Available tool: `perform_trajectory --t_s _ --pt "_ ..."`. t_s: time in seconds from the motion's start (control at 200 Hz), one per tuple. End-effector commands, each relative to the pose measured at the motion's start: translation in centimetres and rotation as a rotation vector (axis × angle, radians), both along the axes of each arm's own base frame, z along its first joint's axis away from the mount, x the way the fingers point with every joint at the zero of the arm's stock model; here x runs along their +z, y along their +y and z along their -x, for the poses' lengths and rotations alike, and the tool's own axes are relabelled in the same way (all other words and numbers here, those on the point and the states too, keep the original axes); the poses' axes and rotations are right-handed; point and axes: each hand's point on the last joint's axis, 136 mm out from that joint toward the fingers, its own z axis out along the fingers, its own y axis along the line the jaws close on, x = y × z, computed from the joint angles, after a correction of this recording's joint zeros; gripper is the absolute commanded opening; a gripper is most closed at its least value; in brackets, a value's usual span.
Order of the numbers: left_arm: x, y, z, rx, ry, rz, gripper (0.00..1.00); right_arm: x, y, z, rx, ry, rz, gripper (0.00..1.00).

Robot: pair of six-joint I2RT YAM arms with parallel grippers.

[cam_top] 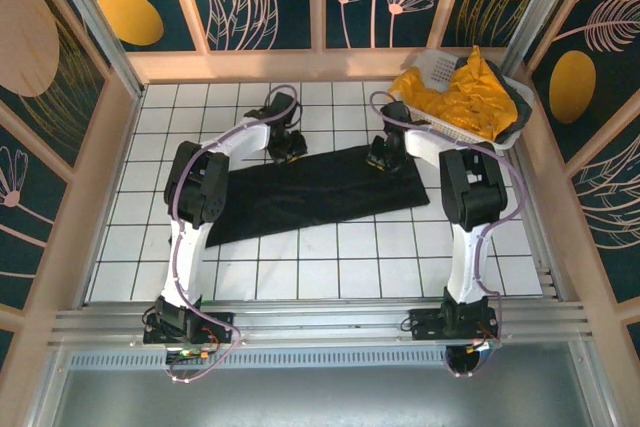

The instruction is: Fold and stack the t-shirts

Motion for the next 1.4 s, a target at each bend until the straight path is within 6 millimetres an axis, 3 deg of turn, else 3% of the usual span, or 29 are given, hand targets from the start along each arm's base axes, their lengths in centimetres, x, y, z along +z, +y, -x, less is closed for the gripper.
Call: perform_trajectory --t_s 0.0,0.06,0.15,0.265,0.355,0.5,0.636,0.861,1.111,1.231,1.396 --pt "6.2 3.1 -1.5 0.025 -0.098 -0.062 0.31 1.1 0.0 -1.1 0.082 -0.018 0.047 0.26" --pt "8.1 5.9 -0.9 0.080 -0.107 -0.064 0.34 3.3 0.9 -1.6 0.105 -0.060 0.025 0.30" --pt "9.1 10.7 0.8 0.166 -0.097 -0.042 0.35 6.5 2.1 -1.2 0.130 -0.119 -0.008 0.35" --pt "7.9 15.5 4.1 0.220 -0.046 0.008 0.33 8.6 3.7 0.9 0.175 -0.156 -0.073 0.39" --pt "6.3 17.2 6.5 0.195 0.001 0.023 0.30 8.9 5.1 3.0 0.214 -0.151 -0.122 0.39" --pt "4.4 16.3 9.5 0.046 0.047 0.034 0.29 8.4 7.0 5.9 0.276 -0.125 -0.152 0.40" --pt "2.9 14.8 11.0 -0.034 0.044 0.108 0.29 7.7 8.1 7.5 0.300 -0.097 -0.180 0.40" --pt "0.3 13.9 11.6 -0.092 0.059 0.112 0.35 8.0 8.9 7.6 0.306 -0.092 -0.201 0.40" --pt "-1.1 11.6 11.5 -0.143 0.063 0.086 0.36 7.9 8.8 7.7 0.298 -0.080 -0.199 0.40" --pt "-1.6 11.7 12.1 -0.139 0.077 0.043 0.27 7.7 8.7 8.0 0.292 -0.073 -0.195 0.40" --pt "0.0 11.8 12.9 -0.111 0.070 0.034 0.03 7.5 8.5 8.0 0.286 -0.071 -0.188 0.41"
